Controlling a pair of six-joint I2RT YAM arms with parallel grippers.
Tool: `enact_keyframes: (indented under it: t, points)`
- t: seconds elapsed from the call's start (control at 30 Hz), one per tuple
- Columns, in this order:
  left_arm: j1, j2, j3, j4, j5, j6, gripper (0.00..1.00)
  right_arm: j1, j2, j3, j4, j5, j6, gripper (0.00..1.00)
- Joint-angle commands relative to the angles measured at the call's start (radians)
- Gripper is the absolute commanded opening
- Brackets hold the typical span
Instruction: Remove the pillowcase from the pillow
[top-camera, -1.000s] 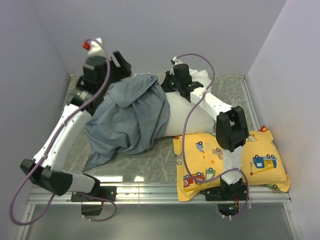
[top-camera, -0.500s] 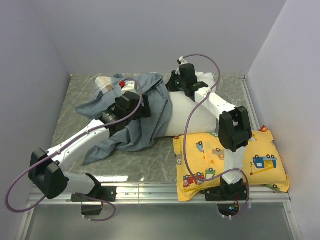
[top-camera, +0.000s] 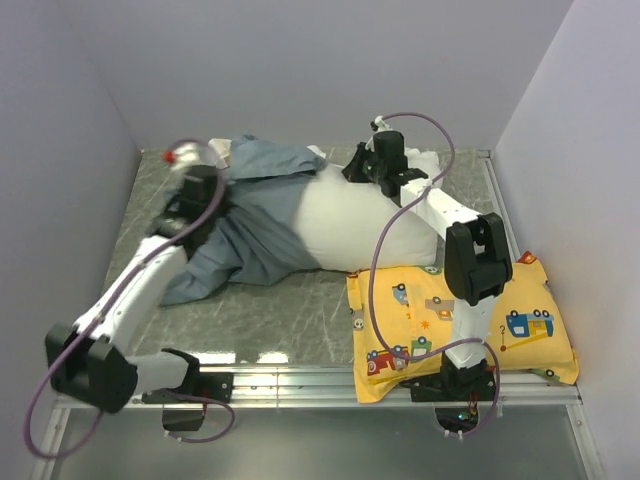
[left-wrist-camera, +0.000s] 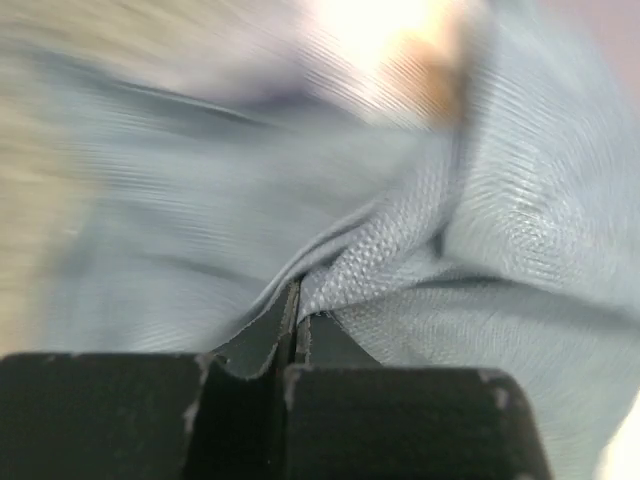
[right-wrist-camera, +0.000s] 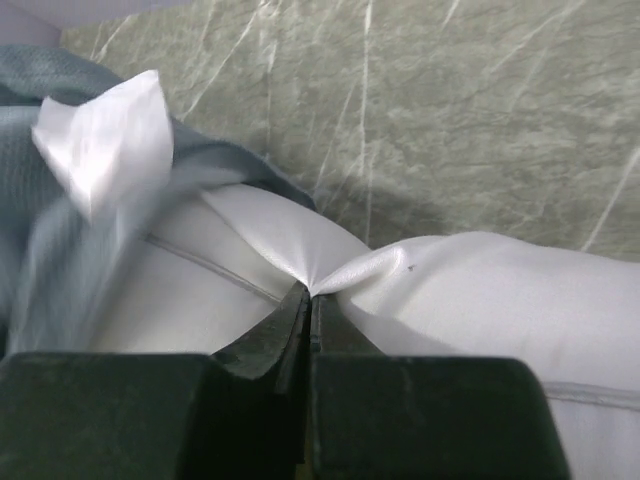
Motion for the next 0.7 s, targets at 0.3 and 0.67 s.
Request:
enact_keyframes:
  t: [0.3,0.67]
  points:
    - [0.629,-0.060,-0.234,0.143,0.451,-0.125,0.01,-0.103,-0.053,-0.044,-0.081,0.002,-0.021,0.00]
    - [0.548,0.006,-0.260,0.241,0.506,-0.172,0.01,0.114,-0.280,0.004,-0.213,0.099,-0.217,0.71]
